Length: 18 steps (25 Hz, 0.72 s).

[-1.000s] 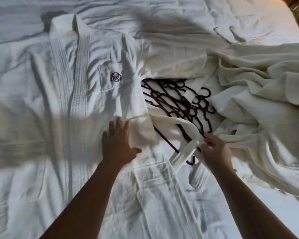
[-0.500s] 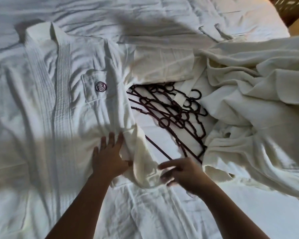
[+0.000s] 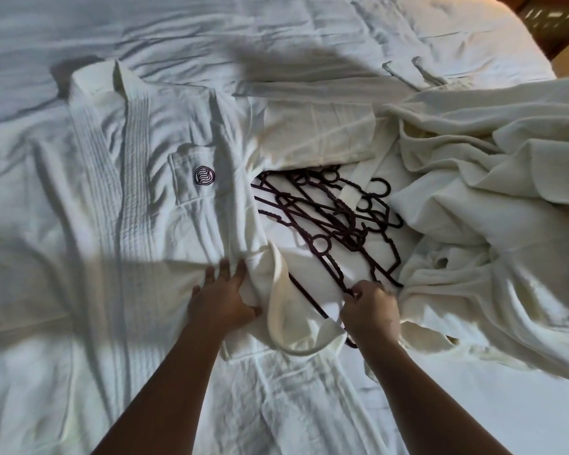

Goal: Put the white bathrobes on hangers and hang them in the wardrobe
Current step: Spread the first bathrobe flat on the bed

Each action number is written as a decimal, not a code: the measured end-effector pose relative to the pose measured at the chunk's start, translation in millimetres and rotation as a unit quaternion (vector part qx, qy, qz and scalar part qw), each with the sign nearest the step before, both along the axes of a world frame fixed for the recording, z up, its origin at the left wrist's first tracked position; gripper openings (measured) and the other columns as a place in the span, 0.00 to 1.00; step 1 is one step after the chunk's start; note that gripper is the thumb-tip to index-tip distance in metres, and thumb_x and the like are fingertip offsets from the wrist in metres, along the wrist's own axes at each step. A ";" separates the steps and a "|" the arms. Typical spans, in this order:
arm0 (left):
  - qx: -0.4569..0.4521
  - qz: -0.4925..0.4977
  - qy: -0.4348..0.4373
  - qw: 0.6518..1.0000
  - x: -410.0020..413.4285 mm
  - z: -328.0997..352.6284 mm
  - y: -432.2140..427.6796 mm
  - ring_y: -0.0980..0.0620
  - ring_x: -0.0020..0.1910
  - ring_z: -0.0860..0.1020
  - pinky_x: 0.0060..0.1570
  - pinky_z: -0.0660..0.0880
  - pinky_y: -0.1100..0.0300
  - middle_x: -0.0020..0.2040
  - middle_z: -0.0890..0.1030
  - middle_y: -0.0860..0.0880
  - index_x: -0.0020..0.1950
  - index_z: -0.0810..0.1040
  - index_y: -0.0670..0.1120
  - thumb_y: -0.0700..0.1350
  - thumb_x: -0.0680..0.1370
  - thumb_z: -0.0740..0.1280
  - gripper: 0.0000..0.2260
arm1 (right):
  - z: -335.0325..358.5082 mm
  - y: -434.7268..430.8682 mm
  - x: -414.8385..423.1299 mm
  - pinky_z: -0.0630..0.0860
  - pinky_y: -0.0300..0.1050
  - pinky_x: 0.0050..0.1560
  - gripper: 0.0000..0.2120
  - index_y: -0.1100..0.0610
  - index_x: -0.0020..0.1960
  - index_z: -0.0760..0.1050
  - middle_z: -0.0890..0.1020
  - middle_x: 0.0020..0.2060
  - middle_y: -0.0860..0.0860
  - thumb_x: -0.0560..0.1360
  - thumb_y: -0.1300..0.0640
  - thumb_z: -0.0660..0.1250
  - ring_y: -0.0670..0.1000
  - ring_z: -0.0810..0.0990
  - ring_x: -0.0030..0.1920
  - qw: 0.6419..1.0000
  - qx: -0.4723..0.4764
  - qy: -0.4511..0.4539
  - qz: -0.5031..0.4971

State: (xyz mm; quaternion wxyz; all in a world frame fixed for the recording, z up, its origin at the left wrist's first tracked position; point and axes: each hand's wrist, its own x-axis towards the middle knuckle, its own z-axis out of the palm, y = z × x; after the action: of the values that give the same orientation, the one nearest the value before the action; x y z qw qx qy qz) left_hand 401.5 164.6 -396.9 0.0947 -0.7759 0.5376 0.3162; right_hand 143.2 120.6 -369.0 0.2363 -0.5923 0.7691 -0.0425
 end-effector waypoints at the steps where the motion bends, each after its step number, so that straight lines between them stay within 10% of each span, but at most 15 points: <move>1: 0.006 0.002 0.003 1.000 0.1 0.2 -0.7 0.42 0.83 0.45 0.77 0.57 0.38 0.84 0.40 0.50 0.83 0.41 0.59 0.67 0.72 0.69 0.49 | 6.1 1.7 0.4 0.69 0.46 0.40 0.05 0.55 0.48 0.80 0.80 0.38 0.52 0.73 0.59 0.68 0.59 0.78 0.43 1.000 -0.014 -0.006 -0.002; 11: 0.013 -0.008 -0.018 1.000 -2.6 2.2 -4.6 0.42 0.82 0.48 0.76 0.60 0.40 0.84 0.44 0.50 0.83 0.44 0.59 0.64 0.72 0.69 0.48 | 107.3 -38.7 -0.1 0.70 0.46 0.36 0.05 0.56 0.47 0.80 0.79 0.30 0.51 0.75 0.59 0.65 0.55 0.77 0.33 0.955 -0.257 -0.107 -0.106; 18: 0.025 -0.022 0.008 0.999 7.8 -2.4 -10.2 0.41 0.83 0.50 0.79 0.55 0.45 0.84 0.47 0.48 0.83 0.47 0.58 0.64 0.75 0.68 0.44 | 112.6 -53.1 27.4 0.67 0.28 0.30 0.07 0.52 0.40 0.82 0.81 0.32 0.43 0.74 0.57 0.66 0.39 0.77 0.34 0.978 -0.123 -0.156 -0.061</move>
State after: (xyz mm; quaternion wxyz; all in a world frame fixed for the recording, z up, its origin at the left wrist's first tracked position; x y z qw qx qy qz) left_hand 409.3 154.4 -399.3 0.1164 -0.7588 0.5472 0.3336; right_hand 170.6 67.6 -256.4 0.2757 -0.5545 0.7466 -0.2432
